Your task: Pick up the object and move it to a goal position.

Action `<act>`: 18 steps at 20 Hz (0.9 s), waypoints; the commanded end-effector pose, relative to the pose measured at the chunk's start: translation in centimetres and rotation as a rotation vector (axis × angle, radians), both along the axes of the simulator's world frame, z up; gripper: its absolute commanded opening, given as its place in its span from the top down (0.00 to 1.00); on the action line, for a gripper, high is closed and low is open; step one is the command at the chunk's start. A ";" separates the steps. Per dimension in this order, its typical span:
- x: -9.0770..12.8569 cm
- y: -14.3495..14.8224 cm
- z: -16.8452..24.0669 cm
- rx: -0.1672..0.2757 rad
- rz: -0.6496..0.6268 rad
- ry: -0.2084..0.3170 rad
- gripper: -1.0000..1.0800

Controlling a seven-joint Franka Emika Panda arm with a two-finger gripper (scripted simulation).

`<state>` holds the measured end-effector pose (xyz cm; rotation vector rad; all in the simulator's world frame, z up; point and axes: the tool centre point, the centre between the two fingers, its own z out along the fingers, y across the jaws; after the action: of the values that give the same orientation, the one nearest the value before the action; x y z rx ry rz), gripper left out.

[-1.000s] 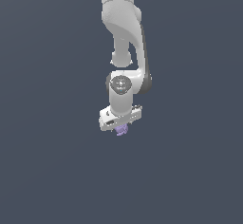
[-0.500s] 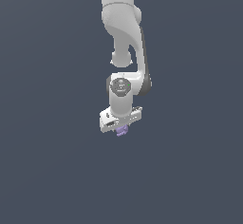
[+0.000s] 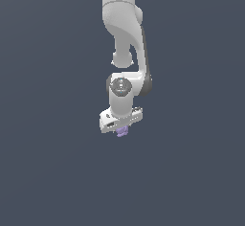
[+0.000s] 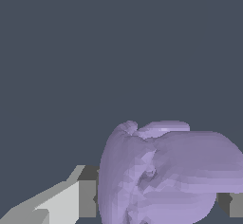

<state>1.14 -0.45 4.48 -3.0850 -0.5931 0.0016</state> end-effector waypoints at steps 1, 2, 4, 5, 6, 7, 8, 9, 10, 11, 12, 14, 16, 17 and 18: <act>0.2 -0.4 0.8 0.000 -0.001 -0.001 1.00; 0.3 -0.7 1.2 0.000 -0.001 -0.001 1.00; 0.5 -1.2 2.3 0.000 -0.001 -0.001 1.00; 0.6 -1.5 2.9 0.000 0.000 -0.001 1.00; 0.7 -1.9 3.6 0.000 0.000 -0.001 1.00; 0.9 -2.3 4.3 0.000 0.000 -0.001 1.00; 1.1 -2.7 5.1 0.000 0.000 -0.001 1.00; 1.2 -3.1 6.0 0.000 0.000 -0.001 1.00; 1.4 -3.6 6.9 0.001 0.000 -0.001 1.00; 1.6 -4.1 7.8 0.001 0.000 -0.001 1.00; 1.8 -4.5 8.6 0.001 0.000 -0.001 1.00; 2.2 -5.3 10.2 0.001 0.000 -0.001 1.00; 2.5 -6.0 11.5 0.001 0.000 -0.001 1.00; 2.6 -6.3 12.0 0.001 0.000 -0.001 1.00; 2.8 -6.6 12.5 0.001 0.000 -0.001 1.00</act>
<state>3.73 -6.61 16.16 -3.0856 -0.5917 -0.0027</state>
